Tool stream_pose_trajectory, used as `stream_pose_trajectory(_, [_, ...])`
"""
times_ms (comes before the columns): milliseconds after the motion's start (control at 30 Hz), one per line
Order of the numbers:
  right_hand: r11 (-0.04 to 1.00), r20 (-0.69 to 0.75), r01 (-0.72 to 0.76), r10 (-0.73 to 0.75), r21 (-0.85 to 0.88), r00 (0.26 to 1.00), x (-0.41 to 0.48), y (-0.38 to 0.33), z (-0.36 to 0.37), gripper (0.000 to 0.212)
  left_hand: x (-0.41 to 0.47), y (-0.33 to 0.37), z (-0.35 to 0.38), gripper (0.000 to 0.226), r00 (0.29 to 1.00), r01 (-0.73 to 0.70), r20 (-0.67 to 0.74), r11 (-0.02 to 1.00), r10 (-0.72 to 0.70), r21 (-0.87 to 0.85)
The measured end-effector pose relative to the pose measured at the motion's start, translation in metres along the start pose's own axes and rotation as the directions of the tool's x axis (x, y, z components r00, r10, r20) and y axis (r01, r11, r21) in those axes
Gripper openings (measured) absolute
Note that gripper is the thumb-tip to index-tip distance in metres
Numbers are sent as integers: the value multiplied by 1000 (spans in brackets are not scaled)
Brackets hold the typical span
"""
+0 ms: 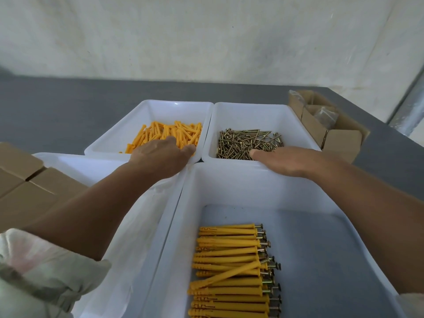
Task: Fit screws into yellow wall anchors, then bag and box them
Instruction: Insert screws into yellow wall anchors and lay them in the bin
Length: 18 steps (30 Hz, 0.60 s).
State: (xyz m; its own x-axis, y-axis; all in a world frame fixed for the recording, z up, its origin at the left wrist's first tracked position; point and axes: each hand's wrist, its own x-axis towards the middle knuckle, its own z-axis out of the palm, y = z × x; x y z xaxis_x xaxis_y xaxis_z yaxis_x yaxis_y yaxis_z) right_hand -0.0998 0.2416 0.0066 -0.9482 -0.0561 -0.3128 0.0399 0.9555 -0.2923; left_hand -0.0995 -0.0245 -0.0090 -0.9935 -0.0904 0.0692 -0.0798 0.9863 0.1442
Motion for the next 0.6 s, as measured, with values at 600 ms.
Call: stream_pose_trajectory(600, [971,-77,193,-184,142,980,-13,12,-9,62,-7,-7,-25,29,980,-197,9,970,200,-142])
